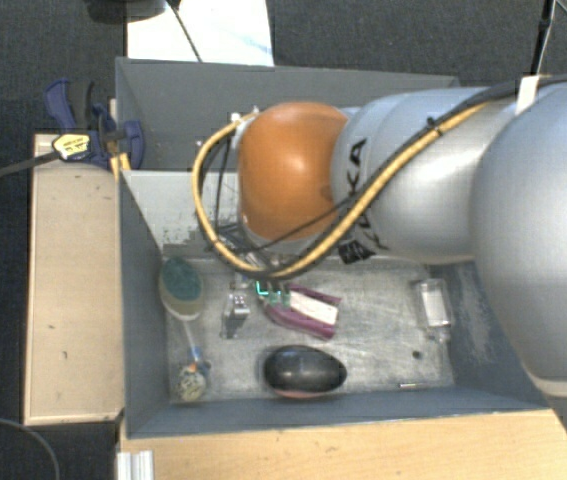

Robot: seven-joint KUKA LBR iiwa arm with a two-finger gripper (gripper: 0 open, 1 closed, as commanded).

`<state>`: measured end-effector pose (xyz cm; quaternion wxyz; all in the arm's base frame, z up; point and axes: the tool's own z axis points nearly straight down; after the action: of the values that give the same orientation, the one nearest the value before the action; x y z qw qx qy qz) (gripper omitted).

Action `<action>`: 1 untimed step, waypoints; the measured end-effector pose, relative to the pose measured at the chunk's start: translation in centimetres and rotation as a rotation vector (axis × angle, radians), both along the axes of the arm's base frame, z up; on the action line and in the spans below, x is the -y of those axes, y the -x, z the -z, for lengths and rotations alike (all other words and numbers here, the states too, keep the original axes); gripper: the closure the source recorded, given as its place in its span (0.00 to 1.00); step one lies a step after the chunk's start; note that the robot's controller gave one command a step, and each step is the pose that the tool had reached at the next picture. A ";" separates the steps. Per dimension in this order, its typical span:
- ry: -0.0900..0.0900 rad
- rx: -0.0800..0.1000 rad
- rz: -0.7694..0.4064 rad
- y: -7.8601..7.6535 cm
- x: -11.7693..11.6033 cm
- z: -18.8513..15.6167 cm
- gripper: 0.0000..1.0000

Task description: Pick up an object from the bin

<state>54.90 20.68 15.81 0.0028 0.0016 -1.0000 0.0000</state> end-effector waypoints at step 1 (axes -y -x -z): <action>0.003 0.000 0.055 4.5 4.1 2.8 0.00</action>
Offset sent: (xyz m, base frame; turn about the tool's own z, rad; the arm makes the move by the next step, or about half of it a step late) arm -0.0427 -0.0384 -0.0261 0.0535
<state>50.42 16.63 13.02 0.0029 -0.0260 -0.9997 0.0012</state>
